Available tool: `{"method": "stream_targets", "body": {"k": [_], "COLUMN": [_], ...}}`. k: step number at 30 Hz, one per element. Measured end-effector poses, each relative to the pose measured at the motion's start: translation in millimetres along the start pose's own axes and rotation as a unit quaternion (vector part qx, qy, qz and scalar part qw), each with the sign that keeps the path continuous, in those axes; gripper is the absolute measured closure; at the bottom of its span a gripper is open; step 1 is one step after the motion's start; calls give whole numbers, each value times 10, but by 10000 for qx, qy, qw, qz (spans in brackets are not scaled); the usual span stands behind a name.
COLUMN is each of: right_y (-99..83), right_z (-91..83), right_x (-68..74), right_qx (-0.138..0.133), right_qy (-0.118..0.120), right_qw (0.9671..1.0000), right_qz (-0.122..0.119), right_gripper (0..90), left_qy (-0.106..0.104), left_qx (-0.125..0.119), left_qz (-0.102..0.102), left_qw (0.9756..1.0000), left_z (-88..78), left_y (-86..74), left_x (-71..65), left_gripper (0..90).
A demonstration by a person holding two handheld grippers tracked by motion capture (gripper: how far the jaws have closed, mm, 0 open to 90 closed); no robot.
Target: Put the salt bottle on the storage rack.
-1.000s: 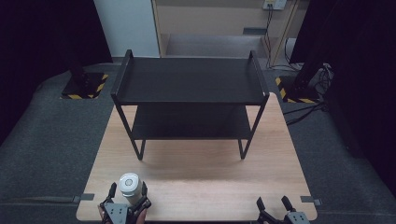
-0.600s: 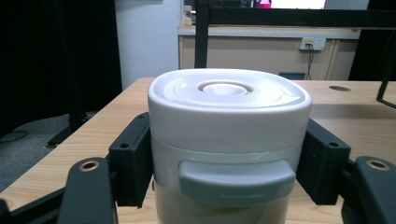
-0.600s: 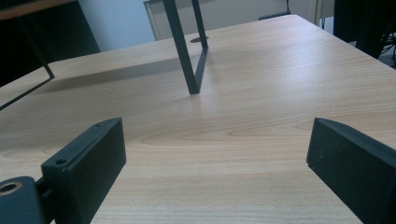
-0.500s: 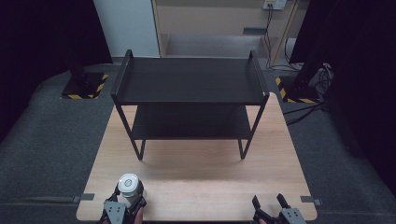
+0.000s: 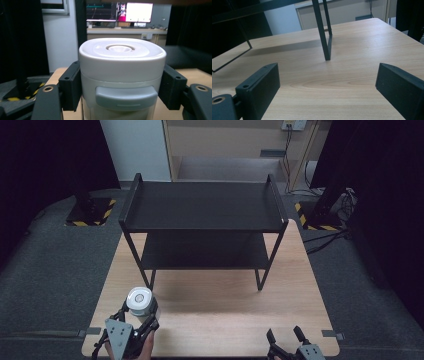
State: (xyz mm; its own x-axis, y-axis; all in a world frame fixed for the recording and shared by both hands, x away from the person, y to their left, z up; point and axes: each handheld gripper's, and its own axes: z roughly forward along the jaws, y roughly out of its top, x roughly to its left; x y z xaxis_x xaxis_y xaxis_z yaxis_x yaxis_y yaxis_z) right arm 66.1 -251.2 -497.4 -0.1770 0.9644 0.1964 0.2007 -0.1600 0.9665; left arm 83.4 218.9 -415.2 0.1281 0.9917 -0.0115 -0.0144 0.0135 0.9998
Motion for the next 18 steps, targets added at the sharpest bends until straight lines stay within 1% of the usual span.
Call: {"method": "stream_targets", "body": {"k": [1, 2, 3, 4, 5, 7, 8, 9, 10, 12, 13, 14, 15, 16, 17, 18], "right_y": [4, 13, 19, 28, 35, 53, 58, 58, 69, 77, 80, 80, 82, 83, 86, 89], "right_z": [-9, -21, -29, -38, -45, -59, -64, -64, -76, -81, -80, -80, -71, -65, -58, -51], "right_x": [4, 9, 11, 9, 10, 9, 7, 7, 3, 2, 0, 0, -7, -10, -13, -18], "right_qx": [-17, -23, -37, -49, -64, -74, -94, -94, -118, -131, -136, -136, -154, -163, -165, -163], "right_qy": [0, -1, 1, 0, -7, -14, -19, -19, -31, -42, -44, -44, -40, -39, -34, -28], "right_qw": [10000, 10000, 10000, 10000, 10000, 10000, 10000, 10000, 9999, 9999, 9999, 9999, 9999, 9999, 9999, 9999], "right_qz": [-18, -8, 0, -3, -7, 2, -9, -9, -5, 20, 26, 26, 32, 29, 36, 41], "right_gripper": [55, 54, 55, 55, 55, 55, 55, 55, 55, 56, 56, 56, 56, 57, 57, 57], "left_qy": [-53, -53, -71, -130, -137, -178, -185, -185, -191, -170, -169, -169, -178, -195, -195, -203], "left_qx": [-25, -25, -47, -80, -117, -107, -144, -144, -120, -121, -118, -118, -95, -109, -109, -69], "left_qz": [-3, -3, -6, -58, -74, -105, -110, -110, -65, 1, 30, 30, 69, 71, 71, 98], "left_qw": [10000, 10000, 10000, 9999, 9998, 9997, 9997, 9997, 9997, 9998, 9998, 9998, 9998, 9997, 9997, 9997], "left_z": [61, 61, 94, 171, 214, 301, 346, 346, 438, 533, 583, 583, 678, 722, 722, 806], "left_y": [129, 129, 182, 277, 308, 395, 419, 419, 497, 554, 578, 578, 622, 629, 629, 655], "left_x": [-42, -42, -66, -97, -119, -154, -175, -175, -221, -278, -304, -304, -351, -372, -372, -418], "left_gripper": [306, 306, 306, 306, 306, 306, 306, 305, 306, 306, 306, 306, 306, 306, 306, 306]}}
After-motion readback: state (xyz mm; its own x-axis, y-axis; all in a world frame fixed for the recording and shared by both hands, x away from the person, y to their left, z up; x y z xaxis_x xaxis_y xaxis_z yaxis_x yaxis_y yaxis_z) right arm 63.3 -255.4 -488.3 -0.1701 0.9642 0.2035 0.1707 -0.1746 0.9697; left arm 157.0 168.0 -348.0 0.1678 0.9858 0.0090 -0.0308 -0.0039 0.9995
